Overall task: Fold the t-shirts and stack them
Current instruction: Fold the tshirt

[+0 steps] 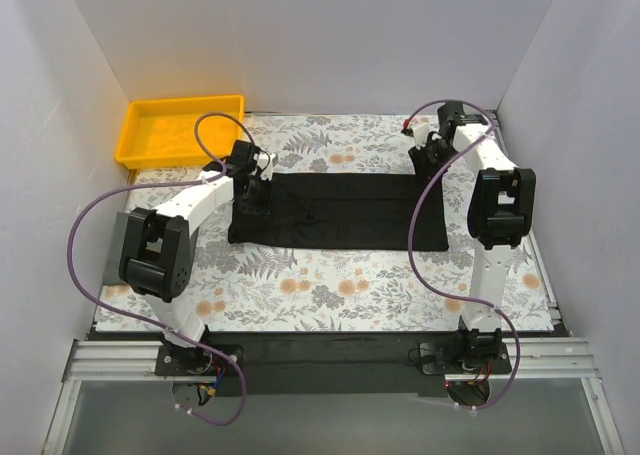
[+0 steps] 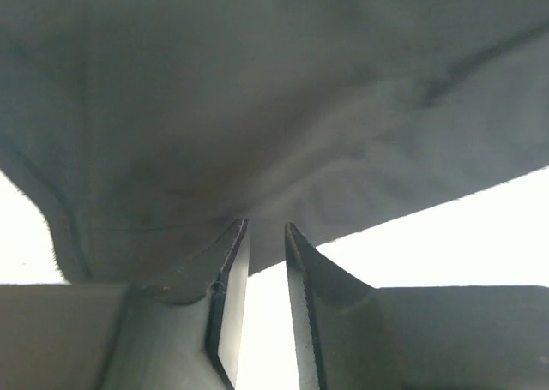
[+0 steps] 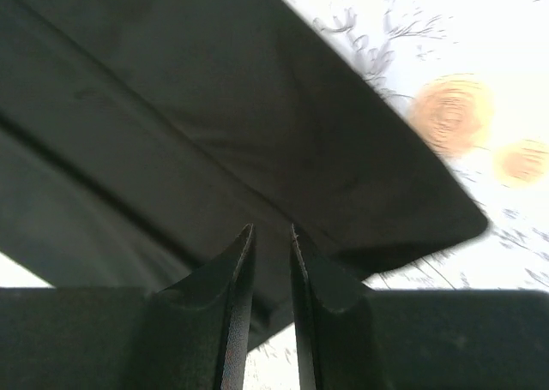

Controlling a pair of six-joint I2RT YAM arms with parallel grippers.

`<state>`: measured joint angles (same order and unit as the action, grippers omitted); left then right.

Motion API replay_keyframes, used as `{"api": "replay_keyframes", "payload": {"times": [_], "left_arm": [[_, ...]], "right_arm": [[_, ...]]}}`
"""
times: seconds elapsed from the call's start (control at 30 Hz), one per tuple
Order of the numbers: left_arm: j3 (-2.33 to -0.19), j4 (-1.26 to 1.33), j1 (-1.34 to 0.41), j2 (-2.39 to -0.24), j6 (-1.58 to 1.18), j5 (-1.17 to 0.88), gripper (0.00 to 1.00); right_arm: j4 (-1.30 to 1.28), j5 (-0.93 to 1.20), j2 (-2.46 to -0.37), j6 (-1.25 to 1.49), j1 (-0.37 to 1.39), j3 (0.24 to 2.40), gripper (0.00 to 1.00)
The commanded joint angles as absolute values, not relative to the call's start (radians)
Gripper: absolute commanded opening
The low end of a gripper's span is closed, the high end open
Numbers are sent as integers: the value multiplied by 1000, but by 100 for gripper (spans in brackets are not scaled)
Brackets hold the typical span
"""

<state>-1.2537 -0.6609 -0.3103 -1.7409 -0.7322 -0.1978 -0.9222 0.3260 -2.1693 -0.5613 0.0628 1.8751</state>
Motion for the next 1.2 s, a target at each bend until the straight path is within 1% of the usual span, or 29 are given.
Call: {"api": "replay_keyframes", "payload": {"times": [0.0, 0.13, 0.23, 0.27, 0.33, 0.4, 0.43, 0.47, 0.5, 0.57, 0.6, 0.63, 0.7, 0.73, 0.77, 0.8, 0.83, 0.87, 0.9, 0.93, 1.03, 1.07, 1.17], "left_arm": [[-1265, -709, -288, -1785, -686, -112, 21], [-1305, -706, -291, -1886, -681, -89, 19], [-1331, -699, -293, -1951, -673, -60, 18], [-1339, -684, -291, -1963, -670, -55, 18], [-1367, -672, -291, -2009, -663, -48, 18], [-1455, -655, -293, -2058, -640, -32, 18], [-1501, -657, -293, -2130, -626, -40, 18], [-1645, -673, -291, -2175, -612, -46, 18], [-1725, -686, -291, -2281, -589, -48, 19], [-1938, -745, -291, -2405, -568, -72, 19], [-2180, -776, -291, -2468, -560, -84, 19], [-2303, -808, -291, -2585, -557, -115, 20], [-2528, -844, -290, -2658, -572, -137, 21], [-2520, -816, -285, -2639, -600, -156, 23], [-2463, -713, -282, -2596, -613, -176, 24], [-2385, -639, -278, -2539, -629, -205, 26], [-2197, -562, -275, -2405, -649, -215, 35], [-2118, -432, -275, -2340, -653, -231, 38], [-2055, -392, -276, -2282, -655, -251, 40], [-1963, -371, -276, -2193, -657, -329, 41], [-1905, -443, -285, -2105, -670, -428, 43], [-1895, -524, -290, -2099, -679, -445, 43], [-1838, -633, -311, -2089, -709, -472, 40]], "right_arm": [[-914, 284, -2192, -546, 86, 1873, 29], [-879, 247, -2198, -545, 89, 1801, 29], [-858, 215, -2169, -552, 89, 1703, 27], [-853, 213, -2155, -558, 90, 1636, 26], [-839, 210, -2103, -578, 91, 1567, 27], [-833, 213, -2036, -598, 92, 1444, 26], [-828, 215, -2014, -607, 97, 1396, 26], [-827, 212, -1991, -614, 100, 1356, 26], [-828, 212, -1943, -623, 106, 1277, 26], [-834, 244, -1881, -632, 135, 1203, 26], [-844, 270, -1800, -640, 156, 1112, 26], [-853, 334, -1758, -652, 231, 1068, 26], [-880, 385, -1642, -660, 355, 988, 28], [-881, 415, -1611, -651, 479, 947, 29], [-882, 443, -1586, -623, 518, 946, 31], [-882, 469, -1556, -609, 537, 956, 32], [-882, 497, -1552, -591, 540, 1003, 32], [-890, 495, -1554, -577, 535, 1031, 33], [-899, 489, -1555, -577, 532, 1058, 33], [-910, 479, -1551, -577, 525, 1078, 33], [-907, 450, -1545, -597, 515, 1126, 33], [-905, 437, -1549, -603, 512, 1137, 33], [-902, 399, -1580, -629, 505, 1140, 32]]}}
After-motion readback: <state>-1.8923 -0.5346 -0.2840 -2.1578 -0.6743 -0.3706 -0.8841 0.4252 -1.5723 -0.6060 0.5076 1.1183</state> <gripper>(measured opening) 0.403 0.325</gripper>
